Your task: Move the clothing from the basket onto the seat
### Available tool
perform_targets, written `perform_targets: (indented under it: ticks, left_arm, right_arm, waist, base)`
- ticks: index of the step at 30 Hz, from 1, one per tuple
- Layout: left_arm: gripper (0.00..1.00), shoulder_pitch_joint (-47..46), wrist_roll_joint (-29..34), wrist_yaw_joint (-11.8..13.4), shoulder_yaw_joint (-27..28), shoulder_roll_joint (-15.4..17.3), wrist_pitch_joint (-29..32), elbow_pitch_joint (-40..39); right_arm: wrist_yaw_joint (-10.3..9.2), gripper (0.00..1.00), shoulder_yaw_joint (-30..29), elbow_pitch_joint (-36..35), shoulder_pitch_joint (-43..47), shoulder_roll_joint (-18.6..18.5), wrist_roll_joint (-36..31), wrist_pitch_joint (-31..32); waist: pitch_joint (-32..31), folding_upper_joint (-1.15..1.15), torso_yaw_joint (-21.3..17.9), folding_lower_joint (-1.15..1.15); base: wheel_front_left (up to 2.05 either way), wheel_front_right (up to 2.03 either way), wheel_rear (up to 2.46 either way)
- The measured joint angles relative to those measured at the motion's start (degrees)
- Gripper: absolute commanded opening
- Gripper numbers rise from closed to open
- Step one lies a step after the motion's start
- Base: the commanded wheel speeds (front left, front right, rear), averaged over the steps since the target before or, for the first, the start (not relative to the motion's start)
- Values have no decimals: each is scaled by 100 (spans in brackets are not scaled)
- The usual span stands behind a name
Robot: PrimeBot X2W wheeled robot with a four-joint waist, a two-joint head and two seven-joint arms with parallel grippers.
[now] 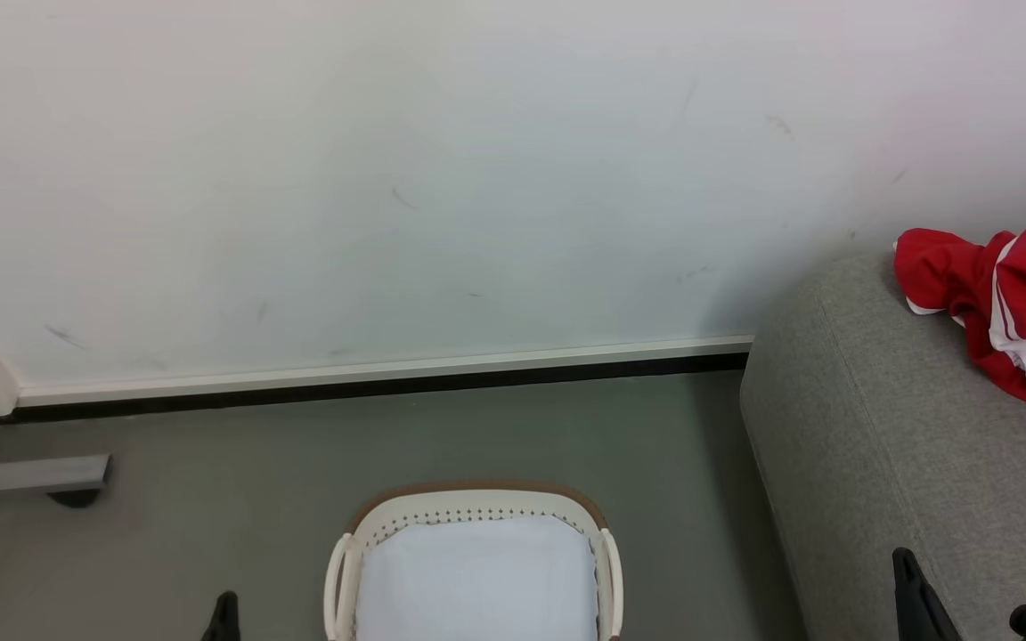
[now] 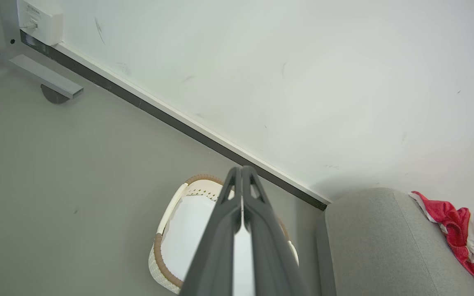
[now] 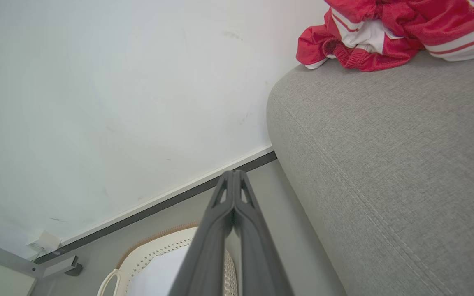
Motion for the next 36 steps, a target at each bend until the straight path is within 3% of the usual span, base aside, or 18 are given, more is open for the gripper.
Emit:
perform_targets:
  ticks: [36]
  left_arm:
    - [0, -425, -2672, -112, 109, 10, 692, -131]
  right_arm:
    - [0, 0, -290, -332, -206, -15, 2762, 678]
  waist:
    - [20, 0, 107, 0]
  base:
    - [0, 0, 0]
